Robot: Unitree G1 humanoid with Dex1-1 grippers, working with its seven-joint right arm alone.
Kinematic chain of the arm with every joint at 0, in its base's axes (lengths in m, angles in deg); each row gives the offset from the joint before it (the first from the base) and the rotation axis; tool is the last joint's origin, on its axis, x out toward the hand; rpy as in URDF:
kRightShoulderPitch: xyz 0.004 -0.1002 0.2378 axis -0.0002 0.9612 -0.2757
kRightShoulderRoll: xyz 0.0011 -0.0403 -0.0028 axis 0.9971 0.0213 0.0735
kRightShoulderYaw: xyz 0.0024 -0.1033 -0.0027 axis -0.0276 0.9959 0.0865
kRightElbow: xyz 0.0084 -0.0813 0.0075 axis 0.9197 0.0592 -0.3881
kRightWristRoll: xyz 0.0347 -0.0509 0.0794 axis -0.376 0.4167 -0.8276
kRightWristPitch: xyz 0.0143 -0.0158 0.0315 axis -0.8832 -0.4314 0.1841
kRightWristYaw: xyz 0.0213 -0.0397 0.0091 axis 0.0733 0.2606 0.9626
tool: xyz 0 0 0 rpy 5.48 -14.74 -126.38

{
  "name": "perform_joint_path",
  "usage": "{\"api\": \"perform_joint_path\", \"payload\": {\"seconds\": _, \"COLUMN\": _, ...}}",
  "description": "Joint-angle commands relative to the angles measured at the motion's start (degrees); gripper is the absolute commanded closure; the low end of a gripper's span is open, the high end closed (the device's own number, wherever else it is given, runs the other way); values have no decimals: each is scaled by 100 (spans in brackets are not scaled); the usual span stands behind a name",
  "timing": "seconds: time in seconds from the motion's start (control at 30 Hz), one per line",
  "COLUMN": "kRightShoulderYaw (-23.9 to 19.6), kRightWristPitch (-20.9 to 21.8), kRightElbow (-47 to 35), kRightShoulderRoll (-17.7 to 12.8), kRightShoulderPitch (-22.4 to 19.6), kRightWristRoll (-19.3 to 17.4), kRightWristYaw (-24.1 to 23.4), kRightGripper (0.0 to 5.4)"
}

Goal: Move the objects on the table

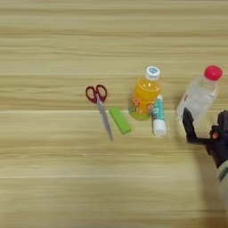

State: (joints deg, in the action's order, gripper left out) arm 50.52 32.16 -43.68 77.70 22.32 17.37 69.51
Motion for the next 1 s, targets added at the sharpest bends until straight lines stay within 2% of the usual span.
{"api": "perform_joint_path", "payload": {"seconds": 0.03, "kRightShoulderYaw": 100, "kRightWristPitch": 358, "kRightElbow": -541, "kRightShoulderRoll": 27, "kRightShoulderPitch": 184, "kRightWristRoll": 121, "kRightWristYaw": -45, "kRightGripper": 2}}
{"api": "perform_joint_path", "payload": {"seconds": 0.23, "kRightShoulderYaw": 366, "kRightWristPitch": 885, "kRightElbow": -613, "kRightShoulderRoll": 346, "kRightShoulderPitch": 784, "kRightWristRoll": 252, "kRightWristYaw": -86, "kRightGripper": 2}}
{"api": "perform_joint_path", "payload": {"seconds": 0.6, "kRightShoulderYaw": 973, "kRightWristPitch": 2037, "kRightElbow": -226, "kRightShoulderRoll": 551, "kRightShoulderPitch": 1162, "kRightWristRoll": 775, "kRightWristYaw": -92, "kRightGripper": 2}}
{"api": "perform_joint_path", "payload": {"seconds": 0.87, "kRightShoulderYaw": 1232, "kRightWristPitch": 2316, "kRightElbow": -59, "kRightShoulderRoll": 646, "kRightShoulderPitch": 1398, "kRightWristRoll": 774, "kRightWristYaw": -85, "kRightGripper": 2}}
{"api": "perform_joint_path", "payload": {"seconds": 1.0, "kRightShoulderYaw": 1477, "kRightWristPitch": 2385, "kRightElbow": 3, "kRightShoulderRoll": 625, "kRightShoulderPitch": 1528, "kRightWristRoll": 887, "kRightWristYaw": -48, "kRightGripper": 2}}
